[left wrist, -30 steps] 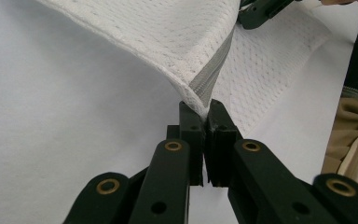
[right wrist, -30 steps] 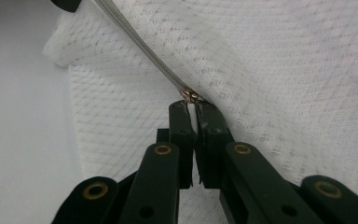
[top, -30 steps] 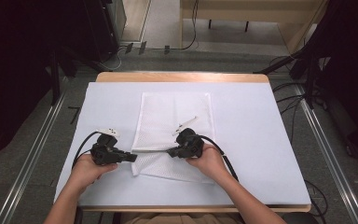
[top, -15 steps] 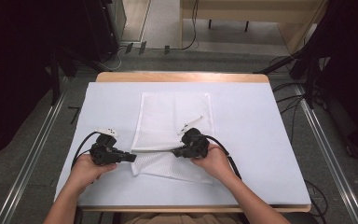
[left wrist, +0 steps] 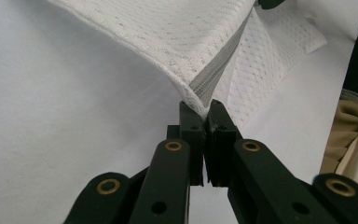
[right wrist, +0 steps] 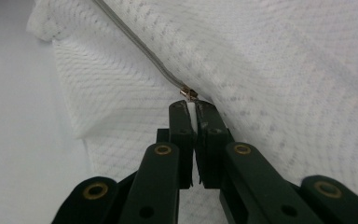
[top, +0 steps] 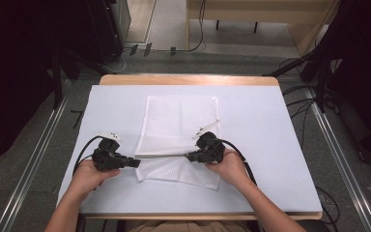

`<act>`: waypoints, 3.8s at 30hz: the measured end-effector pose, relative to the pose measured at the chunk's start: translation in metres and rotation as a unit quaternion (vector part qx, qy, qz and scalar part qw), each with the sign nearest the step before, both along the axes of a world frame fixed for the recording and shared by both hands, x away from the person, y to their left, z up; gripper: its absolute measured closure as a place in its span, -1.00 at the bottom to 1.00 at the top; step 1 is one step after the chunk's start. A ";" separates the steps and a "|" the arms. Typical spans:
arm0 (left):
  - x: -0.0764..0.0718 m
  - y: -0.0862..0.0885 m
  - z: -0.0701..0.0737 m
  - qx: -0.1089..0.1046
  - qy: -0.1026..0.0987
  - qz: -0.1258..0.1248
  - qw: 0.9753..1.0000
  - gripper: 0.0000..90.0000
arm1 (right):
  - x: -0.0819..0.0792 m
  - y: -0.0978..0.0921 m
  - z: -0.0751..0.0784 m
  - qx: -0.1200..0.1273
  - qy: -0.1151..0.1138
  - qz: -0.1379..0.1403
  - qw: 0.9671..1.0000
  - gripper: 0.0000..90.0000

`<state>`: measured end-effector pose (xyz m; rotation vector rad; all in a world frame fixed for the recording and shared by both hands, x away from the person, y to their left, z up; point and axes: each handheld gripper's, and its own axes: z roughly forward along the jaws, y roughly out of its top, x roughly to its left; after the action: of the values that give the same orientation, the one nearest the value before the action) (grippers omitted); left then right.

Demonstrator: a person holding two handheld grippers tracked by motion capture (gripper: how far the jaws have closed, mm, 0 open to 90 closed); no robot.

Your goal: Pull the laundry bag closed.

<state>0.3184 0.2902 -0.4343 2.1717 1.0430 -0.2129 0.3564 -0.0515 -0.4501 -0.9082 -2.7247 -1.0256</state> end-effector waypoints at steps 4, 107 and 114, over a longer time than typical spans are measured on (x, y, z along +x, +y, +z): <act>0.000 0.001 0.000 -0.002 -0.002 -0.001 1.000 0.95 | 0.000 -0.003 -0.001 -0.002 0.001 -0.003 1.000 0.96; 0.004 0.008 0.000 -0.019 0.011 0.019 1.000 0.48 | -0.005 -0.082 0.007 0.007 -0.029 -0.050 0.998 0.55; 0.003 0.011 0.007 -0.019 -0.035 0.057 0.998 0.23 | -0.003 -0.085 0.003 0.009 -0.077 -0.074 0.994 0.09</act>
<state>0.3217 0.3017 -0.4268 2.0650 1.1100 -0.1032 0.3535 -0.1364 -0.4471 -1.0856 -2.8023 -1.1909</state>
